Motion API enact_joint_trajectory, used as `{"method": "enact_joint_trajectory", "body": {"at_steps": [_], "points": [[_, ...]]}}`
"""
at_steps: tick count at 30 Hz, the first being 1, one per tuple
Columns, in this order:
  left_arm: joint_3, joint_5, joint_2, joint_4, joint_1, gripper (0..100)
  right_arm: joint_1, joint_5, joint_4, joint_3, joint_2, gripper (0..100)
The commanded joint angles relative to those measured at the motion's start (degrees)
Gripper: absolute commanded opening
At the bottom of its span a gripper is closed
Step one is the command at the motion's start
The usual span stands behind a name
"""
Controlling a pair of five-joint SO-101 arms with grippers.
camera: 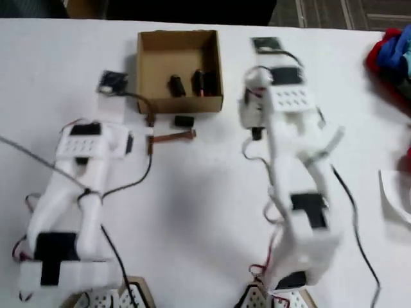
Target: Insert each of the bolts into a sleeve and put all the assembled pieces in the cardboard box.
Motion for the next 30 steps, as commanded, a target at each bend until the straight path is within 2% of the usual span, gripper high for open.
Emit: {"method": "enact_joint_trajectory", "body": {"at_steps": [1, 5, 10, 16, 20, 23, 30], "points": [[-16.84, -3.25, 7.38, 10.02, 4.48, 10, 3.12, 1.23, -16.57, 26.46, -18.07, 2.0], [-36.79, -13.71, 20.57, 21.54, 10.02, 10, 3.74, 0.79, -29.49, 43.96, -26.95, 2.0], [-60.18, -23.82, 37.27, 36.92, 15.3, 10, 6.11, 0.62, -32.04, 47.65, -28.88, 2.0], [-84.53, -26.81, 52.92, 49.93, 18.37, 10, 10.07, 0.62, -33.98, 47.3, -24.13, 2.0], [-93.58, -26.99, 59.43, 50.29, 17.93, 10, 9.71, 0.0, -33.54, 45.98, -21.58, 2.0], [-98.07, -30.33, 62.59, 50.29, 18.55, 10, 9.71, -1.76, -32.84, 45.8, -21.05, 2.0], [-99.82, -32.7, 65.49, 50.37, 20.04, 10, 9.8, -1.76, -32.31, 45.71, -22.11, 2.0]]}}
